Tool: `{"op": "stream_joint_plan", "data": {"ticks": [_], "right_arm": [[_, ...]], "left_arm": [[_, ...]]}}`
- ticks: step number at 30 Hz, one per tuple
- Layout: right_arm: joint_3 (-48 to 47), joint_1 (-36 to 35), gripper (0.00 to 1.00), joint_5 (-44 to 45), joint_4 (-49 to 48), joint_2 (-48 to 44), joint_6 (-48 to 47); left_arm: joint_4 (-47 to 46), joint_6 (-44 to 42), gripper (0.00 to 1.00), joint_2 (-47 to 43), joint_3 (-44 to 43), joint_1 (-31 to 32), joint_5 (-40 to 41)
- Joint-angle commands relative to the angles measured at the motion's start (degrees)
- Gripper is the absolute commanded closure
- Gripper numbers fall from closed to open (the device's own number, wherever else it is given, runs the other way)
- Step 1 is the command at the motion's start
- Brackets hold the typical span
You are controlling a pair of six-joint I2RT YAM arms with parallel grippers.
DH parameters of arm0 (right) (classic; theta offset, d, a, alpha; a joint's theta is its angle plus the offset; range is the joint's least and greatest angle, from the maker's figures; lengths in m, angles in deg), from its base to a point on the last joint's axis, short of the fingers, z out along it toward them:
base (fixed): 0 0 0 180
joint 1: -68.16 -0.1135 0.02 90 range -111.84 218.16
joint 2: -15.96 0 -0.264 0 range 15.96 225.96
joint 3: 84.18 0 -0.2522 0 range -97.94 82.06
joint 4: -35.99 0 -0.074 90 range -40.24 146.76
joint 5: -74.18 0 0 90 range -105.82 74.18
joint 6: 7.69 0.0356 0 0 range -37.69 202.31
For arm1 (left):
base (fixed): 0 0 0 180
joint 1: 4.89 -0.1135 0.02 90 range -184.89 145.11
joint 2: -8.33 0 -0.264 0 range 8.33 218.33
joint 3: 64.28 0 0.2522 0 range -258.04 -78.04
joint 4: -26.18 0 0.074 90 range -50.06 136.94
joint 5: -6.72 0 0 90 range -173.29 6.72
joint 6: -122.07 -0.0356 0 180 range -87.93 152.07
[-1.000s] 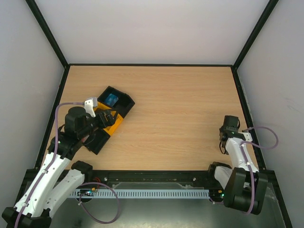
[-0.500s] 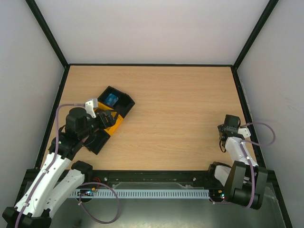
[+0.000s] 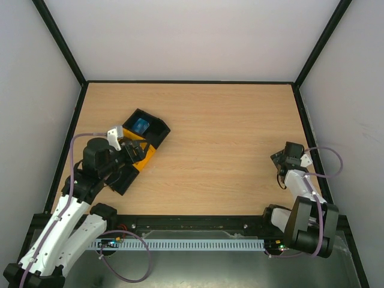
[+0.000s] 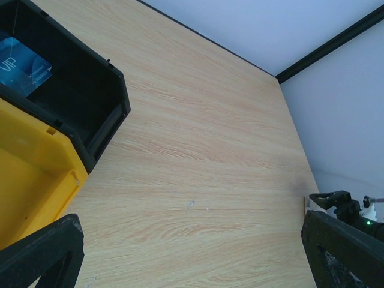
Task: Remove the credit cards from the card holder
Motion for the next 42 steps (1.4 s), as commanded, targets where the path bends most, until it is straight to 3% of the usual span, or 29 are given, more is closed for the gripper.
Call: {"op": "stream_joint_plan", "data": {"ticks": [1,5,15,24,30,42], "right_arm": [[0.37,-0.22,0.11,-8.96,0.32,3.06,-1.98],[0.07,-4.01,0.13,-12.94,-1.52,4.93,-1.88],[1.12,-21.89,0.14,-12.90,-8.37,8.75,4.22],[-1.02,-34.68,0.14,-18.38,-11.71,12.51,-0.05],[-3.37,-45.11,0.25,-18.13,-11.18,15.73,-1.15],[-8.04,-65.28,0.34,-15.08,-7.61,23.11,-3.32]], "left_arm": [[-1.52,0.69,0.00,-0.55,1.00,-0.30,-0.60],[-1.85,0.65,0.00,-0.84,1.24,-0.30,-0.79],[-2.74,1.04,0.00,-0.76,1.58,-0.30,-2.00],[-2.75,0.12,0.00,-0.59,1.80,-0.25,-2.90],[-3.67,0.06,0.00,-0.15,2.29,-0.30,-3.83],[-2.97,-0.18,0.00,-1.00,2.72,-0.30,-2.99]]}}
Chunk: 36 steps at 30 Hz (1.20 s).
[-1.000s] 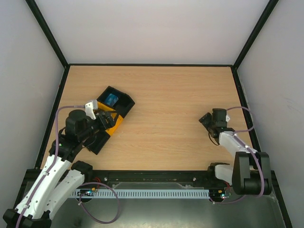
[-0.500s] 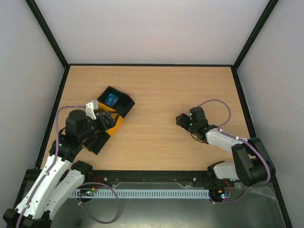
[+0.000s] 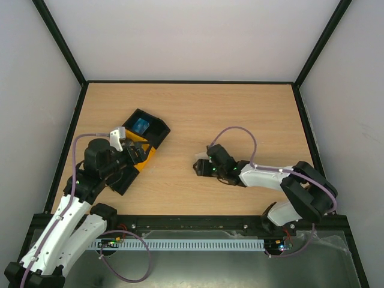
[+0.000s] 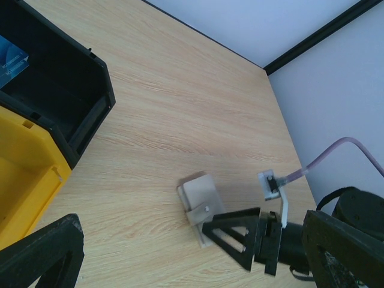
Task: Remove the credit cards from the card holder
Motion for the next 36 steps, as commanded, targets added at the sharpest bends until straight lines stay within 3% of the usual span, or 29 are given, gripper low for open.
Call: {"op": "stream_joint_plan", "data": {"ticks": [1,6,12,14,20,26,36], "right_arm": [[-0.39,-7.93,0.34,-0.17,10.67,4.23,-0.84],[-1.74,-12.68,0.35,-0.61,15.03,2.78,-3.04],[0.14,-12.79,0.36,1.74,19.52,-4.18,0.64],[0.84,-12.79,0.37,0.95,18.25,-7.24,3.43],[6.39,-12.79,0.39,1.71,10.93,-12.94,23.30],[15.03,-12.80,0.41,7.82,3.35,-18.85,41.18],[18.56,-12.79,0.47,17.56,6.68,-26.07,46.34]], "left_arm": [[-0.54,-0.57,0.00,-0.79,0.61,-0.25,0.13],[-0.14,-1.02,0.00,-0.77,0.35,-0.26,-0.15],[-0.07,-1.16,0.00,-0.63,1.20,-0.28,0.85],[-0.35,-0.84,0.00,-0.40,1.69,-0.28,0.76],[-1.39,-1.19,0.00,1.53,2.30,-0.02,-3.48],[-1.00,-0.99,0.00,1.64,2.27,1.92,-3.31],[-0.53,0.17,0.01,3.71,1.86,8.61,1.89]]}}
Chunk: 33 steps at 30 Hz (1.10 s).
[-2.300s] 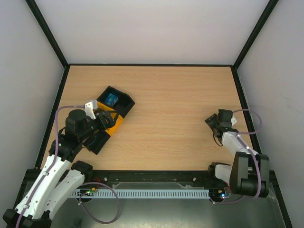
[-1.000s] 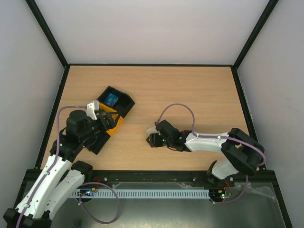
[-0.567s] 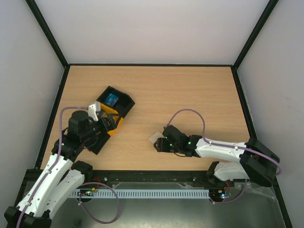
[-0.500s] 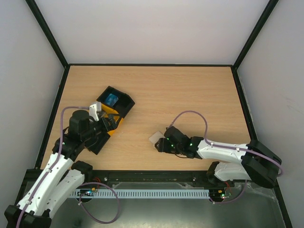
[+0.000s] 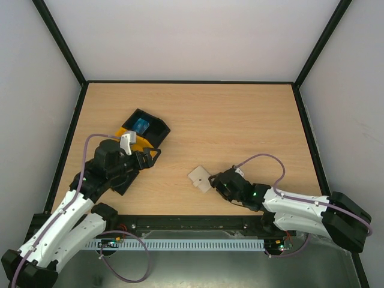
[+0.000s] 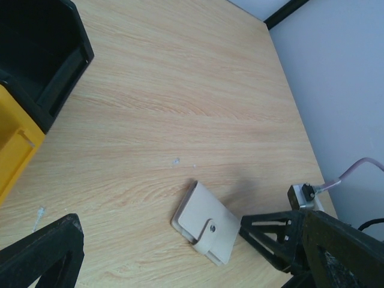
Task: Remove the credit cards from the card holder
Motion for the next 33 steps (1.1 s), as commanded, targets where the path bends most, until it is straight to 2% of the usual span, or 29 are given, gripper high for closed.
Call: {"op": "stream_joint_plan", "data": {"ticks": [1,6,11,15,17,18,20,22,29,33], "right_arm": [[1.57,-0.29,0.47,5.59,1.04,-1.23,2.55],[0.05,-0.30,0.39,2.09,-4.18,2.24,-11.12],[-8.41,-0.29,0.37,1.57,4.53,2.92,-25.06],[-13.63,0.08,0.36,5.47,10.91,2.57,-34.90],[-13.88,2.98,0.36,2.80,10.05,3.50,-39.93],[-13.52,6.14,0.37,-2.10,9.22,4.44,-41.78],[-13.04,9.90,0.39,-9.05,6.99,5.88,-44.41],[-13.60,10.38,0.40,-11.62,6.70,7.18,-46.19],[-12.81,12.28,0.46,-12.49,5.63,14.40,-50.41],[-12.36,12.95,0.48,-16.95,3.01,19.15,-51.98]], "left_arm": [[-0.71,0.88,0.01,1.11,0.12,3.05,3.07],[-3.81,3.42,0.01,2.49,1.10,6.76,4.83],[-6.75,5.51,0.01,4.90,1.85,11.26,6.12],[-8.45,6.60,0.01,6.54,3.00,14.09,7.44],[-10.14,7.66,0.01,7.07,5.05,14.63,7.54],[-10.88,8.33,0.01,7.25,6.00,14.81,7.52],[-12.42,9.57,0.02,7.61,7.48,15.39,7.10],[-13.37,10.51,0.03,7.75,8.50,16.42,7.15],[-14.97,11.81,0.07,10.92,9.77,19.58,8.06],[-14.53,11.51,0.09,13.29,8.76,20.06,8.27]]}}
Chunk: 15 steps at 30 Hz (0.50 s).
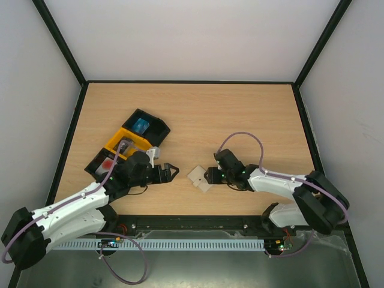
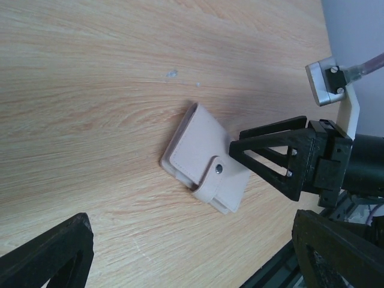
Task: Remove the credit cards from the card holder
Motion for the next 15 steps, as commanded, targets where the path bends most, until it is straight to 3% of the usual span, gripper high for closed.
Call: {"op": "stream_joint_plan", "data": {"ticks": [1,9,15], "right_arm": [[0.81,0.59,0.49,-5.04,-2.27,4.23,-3.63],[4.90,0.64,0.58,-17.51,-10.83,4.95,-0.52],[6.96,0.48,0.64,-18.48,-13.91,4.57,2.12]], "left_arm": [[-1.16,0.26,0.10,2.02,-0.60,0.70,0.80],[0.52,0.25,0.13,2.81,-0.19,0.94,3.28],[-0.59,1.47,0.20,2.98,0.39,0.99,2.99]]}}
